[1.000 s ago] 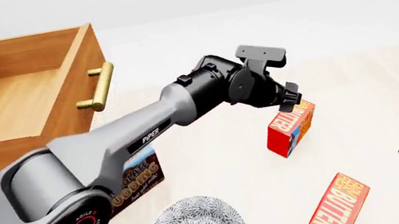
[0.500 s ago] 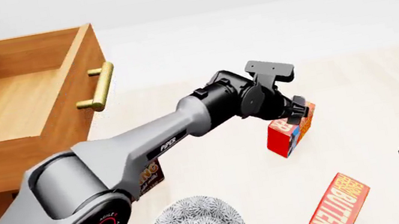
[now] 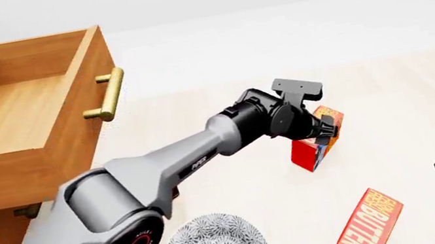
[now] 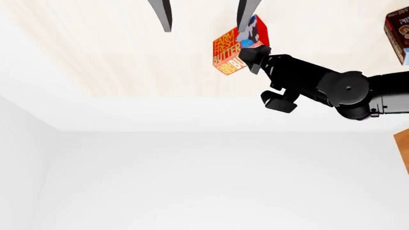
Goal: Put the butter at the front in the top drawer of the cabinet and close it.
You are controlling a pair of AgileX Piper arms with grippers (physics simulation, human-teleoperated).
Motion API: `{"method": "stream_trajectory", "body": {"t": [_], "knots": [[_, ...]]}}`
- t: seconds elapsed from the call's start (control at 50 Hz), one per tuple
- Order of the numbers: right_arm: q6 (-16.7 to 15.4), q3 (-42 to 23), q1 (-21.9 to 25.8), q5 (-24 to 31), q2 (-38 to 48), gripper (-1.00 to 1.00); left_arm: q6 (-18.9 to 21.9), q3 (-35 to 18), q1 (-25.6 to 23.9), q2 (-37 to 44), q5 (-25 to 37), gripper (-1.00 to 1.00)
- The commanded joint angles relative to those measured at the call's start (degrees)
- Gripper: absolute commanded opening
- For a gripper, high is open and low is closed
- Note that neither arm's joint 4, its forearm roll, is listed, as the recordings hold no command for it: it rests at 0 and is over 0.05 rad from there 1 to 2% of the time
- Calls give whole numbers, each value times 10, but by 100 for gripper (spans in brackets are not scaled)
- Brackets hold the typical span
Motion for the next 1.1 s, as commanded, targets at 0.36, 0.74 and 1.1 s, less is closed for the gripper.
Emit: {"method": "stream_trajectory", "body": {"t": [0.36, 0.74, 1.1], "knots": [[0, 1, 0, 1, -2, 100, -19, -49, -8, 78, -3, 100], [0, 0, 0, 3, -4, 100, -24, -55, -13, 92, -2, -100], [0, 0, 0, 4, -4, 100, 20, 4, 7, -33, 20, -100]]}}
